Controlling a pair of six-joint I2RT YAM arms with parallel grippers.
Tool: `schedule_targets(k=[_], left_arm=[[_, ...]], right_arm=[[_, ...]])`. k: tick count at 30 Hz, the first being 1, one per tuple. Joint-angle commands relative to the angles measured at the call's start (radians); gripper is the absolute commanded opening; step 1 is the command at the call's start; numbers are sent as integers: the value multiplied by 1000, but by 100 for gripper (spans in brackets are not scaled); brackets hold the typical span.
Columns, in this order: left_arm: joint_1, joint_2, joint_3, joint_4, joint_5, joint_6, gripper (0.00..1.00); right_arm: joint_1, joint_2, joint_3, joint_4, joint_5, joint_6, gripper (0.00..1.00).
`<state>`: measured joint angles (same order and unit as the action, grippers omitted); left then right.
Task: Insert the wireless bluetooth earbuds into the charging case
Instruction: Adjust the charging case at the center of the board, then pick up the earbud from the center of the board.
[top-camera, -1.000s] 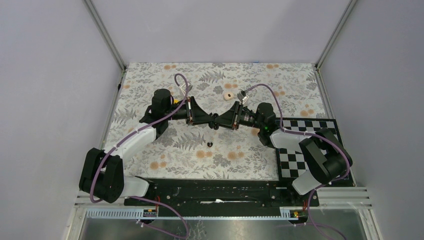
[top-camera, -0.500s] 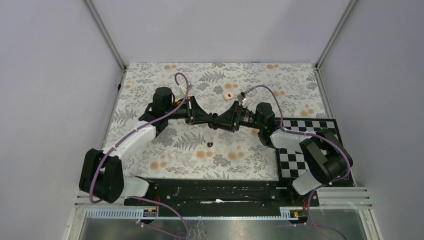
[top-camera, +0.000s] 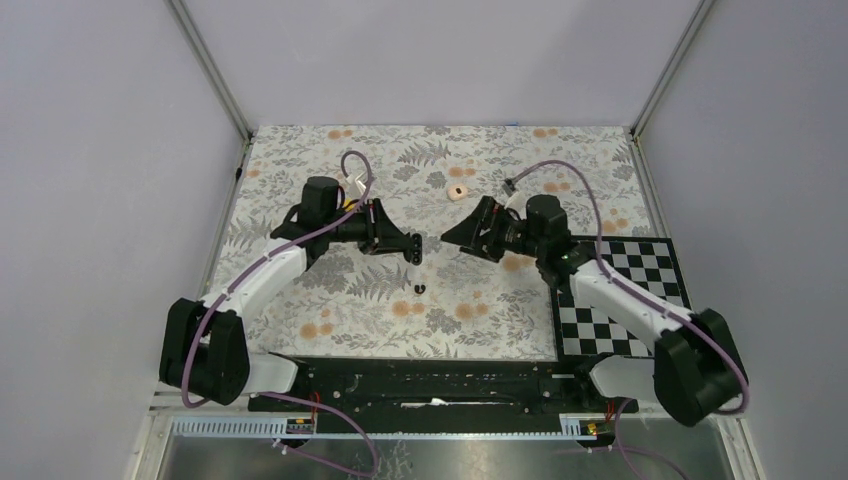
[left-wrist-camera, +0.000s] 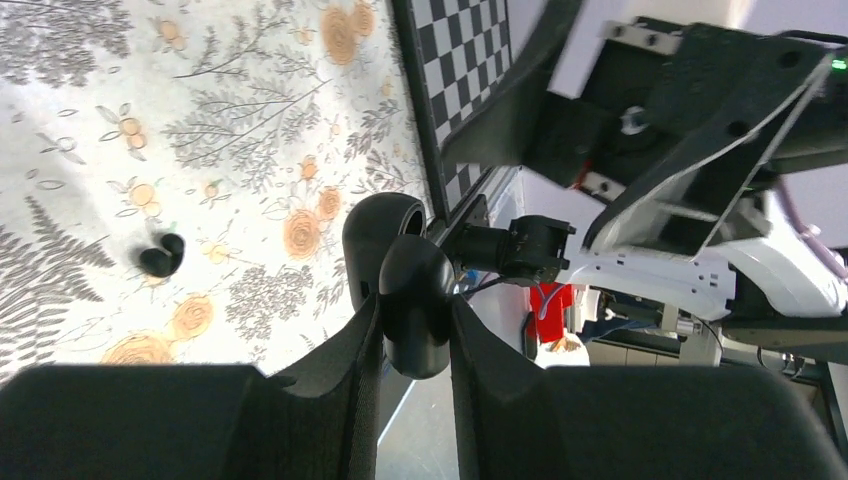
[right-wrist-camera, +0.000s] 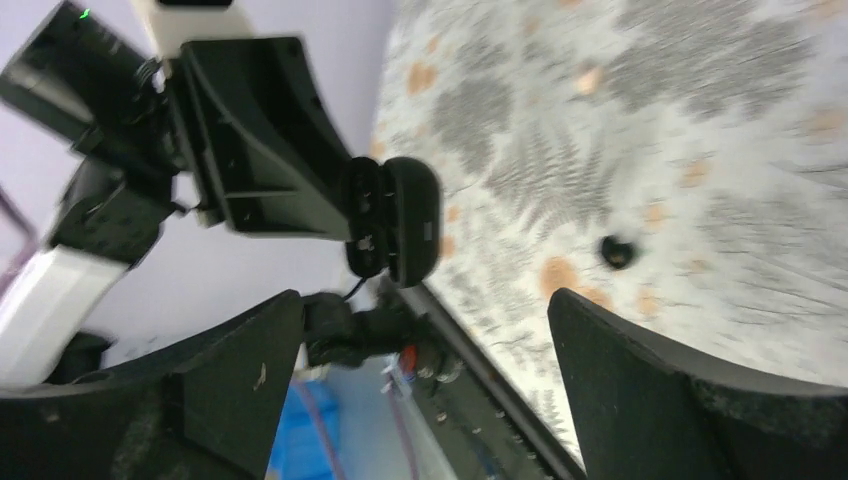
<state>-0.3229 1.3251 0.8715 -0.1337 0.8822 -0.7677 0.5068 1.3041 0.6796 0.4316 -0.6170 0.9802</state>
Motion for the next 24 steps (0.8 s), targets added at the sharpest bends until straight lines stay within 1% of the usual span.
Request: schedule_targets(k=[1,3,5,8,13,17,19,22,24], left_arm=[[30,6,39,-76,12,109,0],[35,25,45,-124,40,151,0],[37,36,49,-155,52,182,0],[43,27,50,-169,52,202,0],[52,-4,30,-170,50,208,0],[80,-15,-5,-170,52,211,0],[93,-14,-23,-163,57,203,0],[99,-14,-42,-140,67,180,0],[99,-27,-60,-113,69,152,0]], right_arm=[[-17,-128,151,-597,384,-305,100],[-18,-132,200,-730,544,-373,99],[-18,-113,237,-794,648,-399,95],[-17,-71,272,-819,712,-416,89],[-10,20,317,-820,752,-438,76],[53,113,362,-826,806,-452,69],[73,154,382,-822,808,-447,66],[74,207,378,-763,775,-425,64],[74,243,366,-678,752,-413,59]])
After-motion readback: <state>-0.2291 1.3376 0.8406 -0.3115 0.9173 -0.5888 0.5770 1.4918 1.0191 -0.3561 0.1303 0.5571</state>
